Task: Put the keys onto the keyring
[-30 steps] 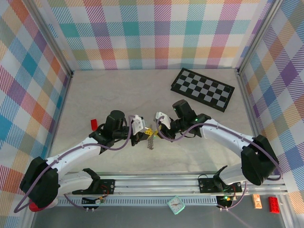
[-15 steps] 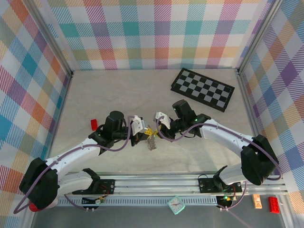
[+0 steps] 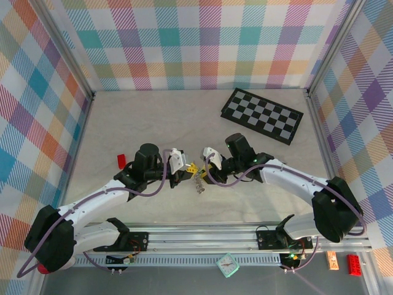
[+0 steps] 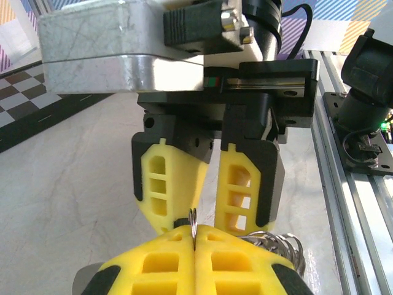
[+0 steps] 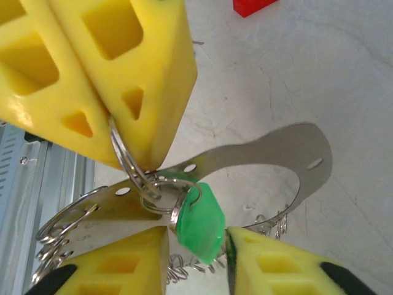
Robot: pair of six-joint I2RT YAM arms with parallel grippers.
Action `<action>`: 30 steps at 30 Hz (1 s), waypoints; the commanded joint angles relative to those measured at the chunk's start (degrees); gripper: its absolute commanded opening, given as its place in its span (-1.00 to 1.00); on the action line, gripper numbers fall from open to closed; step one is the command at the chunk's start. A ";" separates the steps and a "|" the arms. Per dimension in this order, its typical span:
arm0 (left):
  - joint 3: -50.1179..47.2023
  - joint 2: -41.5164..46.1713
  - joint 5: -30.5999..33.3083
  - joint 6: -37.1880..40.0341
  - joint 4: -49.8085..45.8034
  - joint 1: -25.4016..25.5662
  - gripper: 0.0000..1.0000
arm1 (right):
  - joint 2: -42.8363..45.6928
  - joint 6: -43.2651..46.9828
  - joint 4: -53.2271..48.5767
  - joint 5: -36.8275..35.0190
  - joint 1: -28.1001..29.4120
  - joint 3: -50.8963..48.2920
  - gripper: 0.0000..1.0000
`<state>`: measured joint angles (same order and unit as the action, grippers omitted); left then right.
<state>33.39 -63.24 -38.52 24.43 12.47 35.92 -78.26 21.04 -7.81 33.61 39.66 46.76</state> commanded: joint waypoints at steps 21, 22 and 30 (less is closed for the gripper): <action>-0.74 1.44 -1.50 -1.54 3.88 0.20 -1.00 | 2.23 -0.58 10.78 1.05 -0.06 -4.19 -1.00; -0.63 1.57 -1.22 -1.17 3.41 0.20 -1.00 | 2.85 -0.12 9.61 0.77 -0.14 -3.91 -1.00; 0.34 1.78 -0.03 1.21 -0.26 0.20 -1.00 | 5.37 2.30 2.06 -1.27 -0.33 -0.58 -1.00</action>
<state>33.01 -62.65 -38.26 23.75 13.17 35.92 -73.97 21.10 -1.98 32.67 39.64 43.53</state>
